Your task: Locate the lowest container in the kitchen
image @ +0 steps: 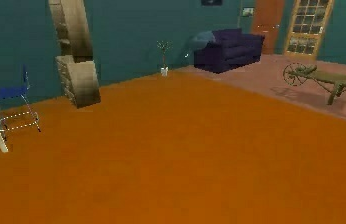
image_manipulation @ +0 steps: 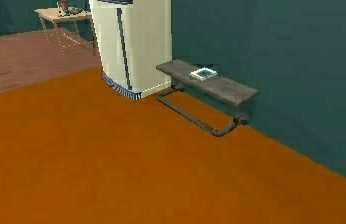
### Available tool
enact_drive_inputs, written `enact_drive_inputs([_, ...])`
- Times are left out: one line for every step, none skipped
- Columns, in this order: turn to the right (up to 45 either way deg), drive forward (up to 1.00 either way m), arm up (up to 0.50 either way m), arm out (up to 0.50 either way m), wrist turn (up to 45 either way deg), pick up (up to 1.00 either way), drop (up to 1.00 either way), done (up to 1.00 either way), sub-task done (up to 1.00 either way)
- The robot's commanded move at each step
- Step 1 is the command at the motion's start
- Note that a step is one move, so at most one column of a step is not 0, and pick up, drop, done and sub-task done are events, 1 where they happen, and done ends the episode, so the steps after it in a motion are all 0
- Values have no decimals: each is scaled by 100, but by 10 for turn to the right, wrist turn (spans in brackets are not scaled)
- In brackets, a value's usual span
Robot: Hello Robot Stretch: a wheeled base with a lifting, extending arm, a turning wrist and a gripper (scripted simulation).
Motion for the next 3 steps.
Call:
enact_drive_inputs([0,30,0,0,0,0,0,0,0])
enact_drive_inputs([-390,0,0,0,0,0,0,0,0])
enact_drive_inputs([0,100,0,0,0,0,0,0,0])
